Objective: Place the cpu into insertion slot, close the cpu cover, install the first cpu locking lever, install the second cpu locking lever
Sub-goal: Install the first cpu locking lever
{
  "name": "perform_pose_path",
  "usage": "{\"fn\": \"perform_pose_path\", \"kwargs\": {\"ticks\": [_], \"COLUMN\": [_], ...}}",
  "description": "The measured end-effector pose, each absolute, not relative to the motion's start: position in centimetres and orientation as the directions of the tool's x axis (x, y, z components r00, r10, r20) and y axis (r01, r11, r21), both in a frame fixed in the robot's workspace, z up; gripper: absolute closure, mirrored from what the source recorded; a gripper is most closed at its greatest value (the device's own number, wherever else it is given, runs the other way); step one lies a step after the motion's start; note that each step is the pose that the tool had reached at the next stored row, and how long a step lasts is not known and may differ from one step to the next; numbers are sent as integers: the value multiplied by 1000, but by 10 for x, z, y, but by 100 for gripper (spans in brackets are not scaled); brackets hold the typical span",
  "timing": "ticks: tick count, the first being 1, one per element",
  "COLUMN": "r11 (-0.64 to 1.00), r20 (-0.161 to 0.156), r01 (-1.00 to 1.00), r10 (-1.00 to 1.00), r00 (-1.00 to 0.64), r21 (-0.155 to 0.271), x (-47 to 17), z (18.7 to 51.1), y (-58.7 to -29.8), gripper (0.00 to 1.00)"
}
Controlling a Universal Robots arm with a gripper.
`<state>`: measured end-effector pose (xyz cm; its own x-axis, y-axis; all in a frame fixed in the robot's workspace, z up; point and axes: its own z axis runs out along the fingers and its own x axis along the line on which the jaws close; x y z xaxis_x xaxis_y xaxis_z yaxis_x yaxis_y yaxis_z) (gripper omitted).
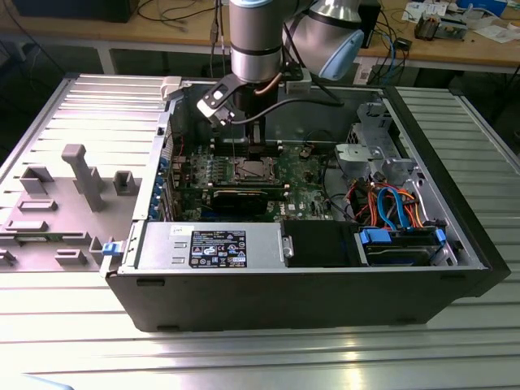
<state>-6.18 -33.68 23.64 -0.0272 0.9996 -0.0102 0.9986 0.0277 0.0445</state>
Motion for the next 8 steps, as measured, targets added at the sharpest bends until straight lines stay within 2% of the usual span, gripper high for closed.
{"fn": "perform_pose_path", "kwargs": {"ticks": [8], "r11": [28], "r20": [-10], "r01": [999], "r10": [1000], "r00": [-27], "r21": [45], "x": [-62], "z": [241], "y": [-337], "gripper": [89]}}
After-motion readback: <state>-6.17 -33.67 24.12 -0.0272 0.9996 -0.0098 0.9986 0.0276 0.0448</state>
